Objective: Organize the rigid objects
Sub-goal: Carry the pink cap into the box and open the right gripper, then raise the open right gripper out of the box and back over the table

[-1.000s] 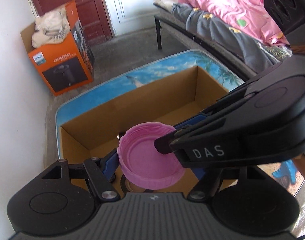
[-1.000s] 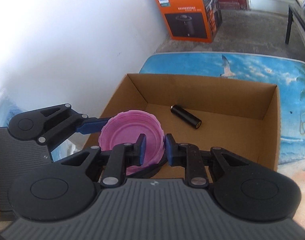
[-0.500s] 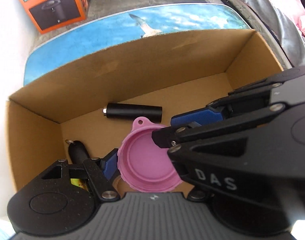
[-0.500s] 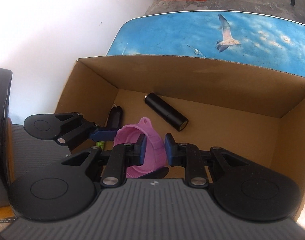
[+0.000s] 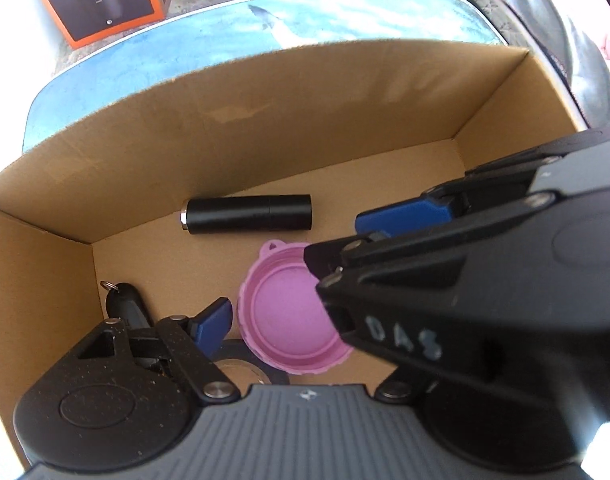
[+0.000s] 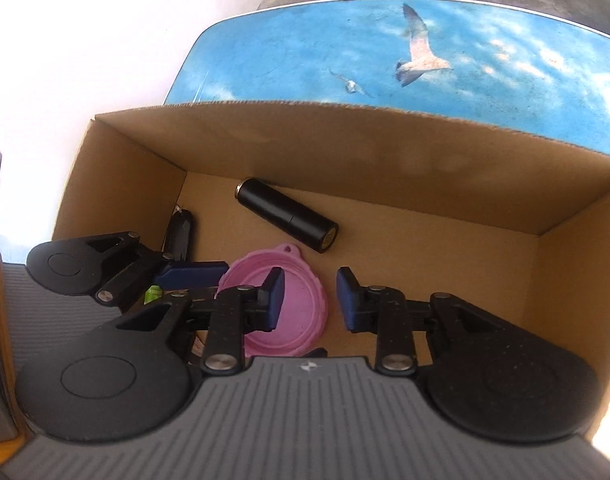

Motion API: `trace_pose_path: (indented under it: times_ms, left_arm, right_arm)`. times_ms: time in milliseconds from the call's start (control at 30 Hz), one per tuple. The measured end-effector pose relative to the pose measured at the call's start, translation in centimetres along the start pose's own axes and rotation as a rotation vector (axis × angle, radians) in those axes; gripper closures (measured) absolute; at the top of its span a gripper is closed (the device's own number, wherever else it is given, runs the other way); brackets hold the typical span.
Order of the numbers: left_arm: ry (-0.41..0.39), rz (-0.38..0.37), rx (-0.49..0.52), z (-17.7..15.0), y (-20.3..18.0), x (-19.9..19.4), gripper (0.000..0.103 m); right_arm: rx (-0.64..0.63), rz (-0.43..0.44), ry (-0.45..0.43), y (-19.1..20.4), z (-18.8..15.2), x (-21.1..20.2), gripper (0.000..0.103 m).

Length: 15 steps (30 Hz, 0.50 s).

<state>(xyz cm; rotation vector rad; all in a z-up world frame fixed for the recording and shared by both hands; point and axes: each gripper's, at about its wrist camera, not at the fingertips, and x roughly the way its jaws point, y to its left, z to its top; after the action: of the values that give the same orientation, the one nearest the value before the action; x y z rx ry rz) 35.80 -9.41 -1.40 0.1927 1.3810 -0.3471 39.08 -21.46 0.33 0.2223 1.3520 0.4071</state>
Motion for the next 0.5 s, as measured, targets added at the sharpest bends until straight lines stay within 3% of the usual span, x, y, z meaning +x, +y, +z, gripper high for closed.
trace_pose_path:
  times_ms: [167, 400, 500]
  left_arm:
    - [-0.068, 0.0, 0.019, -1.2, -0.5, -2.8, 0.019]
    - [-0.256, -0.036, 0.07, -5.5, -0.9, -9.7, 0.014]
    - [-0.329, -0.082, 0.044, -7.8, -0.5, -12.5, 0.012]
  right_arm:
    - [0.011, 0.025, -0.074, 0.0, -0.7, -2.8, 0.072]
    - [-0.041, 0.052, -0.287, 2.2, -4.2, -11.2, 0.064]
    - [-0.062, 0.057, -0.361, 3.2, -6.6, -14.3, 0.063]
